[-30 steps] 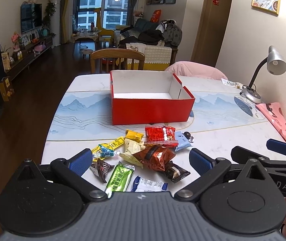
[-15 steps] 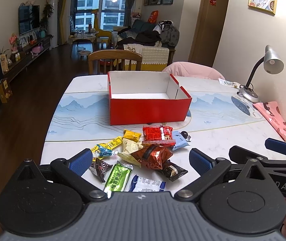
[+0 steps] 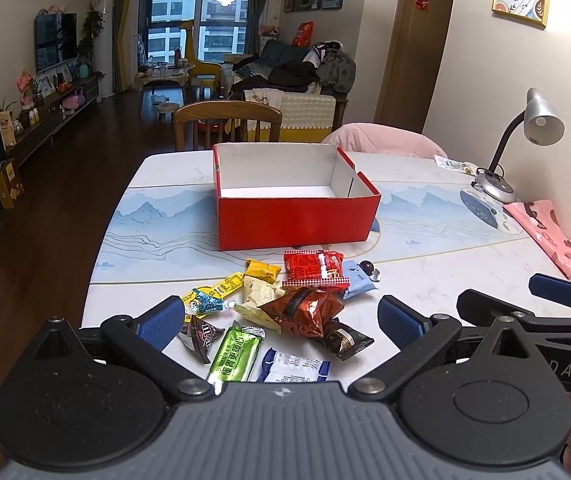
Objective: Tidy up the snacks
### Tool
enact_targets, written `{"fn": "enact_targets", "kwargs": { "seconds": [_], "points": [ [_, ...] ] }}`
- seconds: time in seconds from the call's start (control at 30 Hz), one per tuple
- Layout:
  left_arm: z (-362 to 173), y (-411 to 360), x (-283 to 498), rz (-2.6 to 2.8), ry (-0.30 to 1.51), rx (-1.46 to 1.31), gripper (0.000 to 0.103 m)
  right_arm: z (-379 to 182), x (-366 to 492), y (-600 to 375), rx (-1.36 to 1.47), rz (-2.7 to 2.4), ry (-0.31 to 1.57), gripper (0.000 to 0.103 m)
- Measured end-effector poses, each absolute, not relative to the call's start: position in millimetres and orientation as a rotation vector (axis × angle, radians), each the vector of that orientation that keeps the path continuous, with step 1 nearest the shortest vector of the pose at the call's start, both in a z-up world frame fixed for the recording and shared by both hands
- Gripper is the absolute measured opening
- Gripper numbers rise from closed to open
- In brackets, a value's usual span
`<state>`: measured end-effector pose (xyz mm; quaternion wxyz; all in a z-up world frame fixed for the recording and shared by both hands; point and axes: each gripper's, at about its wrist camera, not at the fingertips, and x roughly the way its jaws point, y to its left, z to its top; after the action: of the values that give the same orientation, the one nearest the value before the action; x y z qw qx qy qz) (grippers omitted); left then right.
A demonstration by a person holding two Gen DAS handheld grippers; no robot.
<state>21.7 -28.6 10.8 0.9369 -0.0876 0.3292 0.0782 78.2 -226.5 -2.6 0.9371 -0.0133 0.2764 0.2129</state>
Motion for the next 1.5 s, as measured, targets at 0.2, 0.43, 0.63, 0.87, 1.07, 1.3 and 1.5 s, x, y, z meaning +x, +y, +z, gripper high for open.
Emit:
{"fn": "enact_targets", "kwargs": {
  "seconds": [0.2, 0.43, 0.63, 0.87, 1.07, 1.3, 1.5],
  "points": [
    [10.7, -29.1, 22.0, 0.159, 0.673, -0.179, 0.103, -2.7, 77.9, -225.7, -0.026, 0.435, 0.565, 0.103],
    [11.4, -23.9, 19.9, 0.146, 0.676, -0.178, 0.103, -2.3, 73.2, -223.7, -0.023, 0.437, 0.562, 0.103],
    [11.0, -6.9, 16.8, 0.113, 0.674, -0.172, 0.103, -1.6, 62.9, -213.8, -0.015, 0.411, 0.55, 0.103],
    [0.0, 12.8, 19.9, 0.045, 0.727, -0.187, 0.103, -9.9, 56.2, -196.1, -0.011, 0.365, 0.572, 0.103],
    [-19.2, 32.0, 29.9, 0.032, 0.791, -0.241, 0.103, -26.8, 65.6, -194.7, -0.005, 0.333, 0.655, 0.103],
    [-51.6, 47.4, 53.3, 0.048, 0.865, -0.23, 0.103, -70.2, 99.2, -199.5, -0.023, 0.366, 0.801, 0.098],
    [-93.7, 42.9, 80.8, 0.048, 0.978, -0.185, 0.092, -101.2, 134.9, -197.5, -0.069, 0.437, 0.878, 0.092]
  ]
}}
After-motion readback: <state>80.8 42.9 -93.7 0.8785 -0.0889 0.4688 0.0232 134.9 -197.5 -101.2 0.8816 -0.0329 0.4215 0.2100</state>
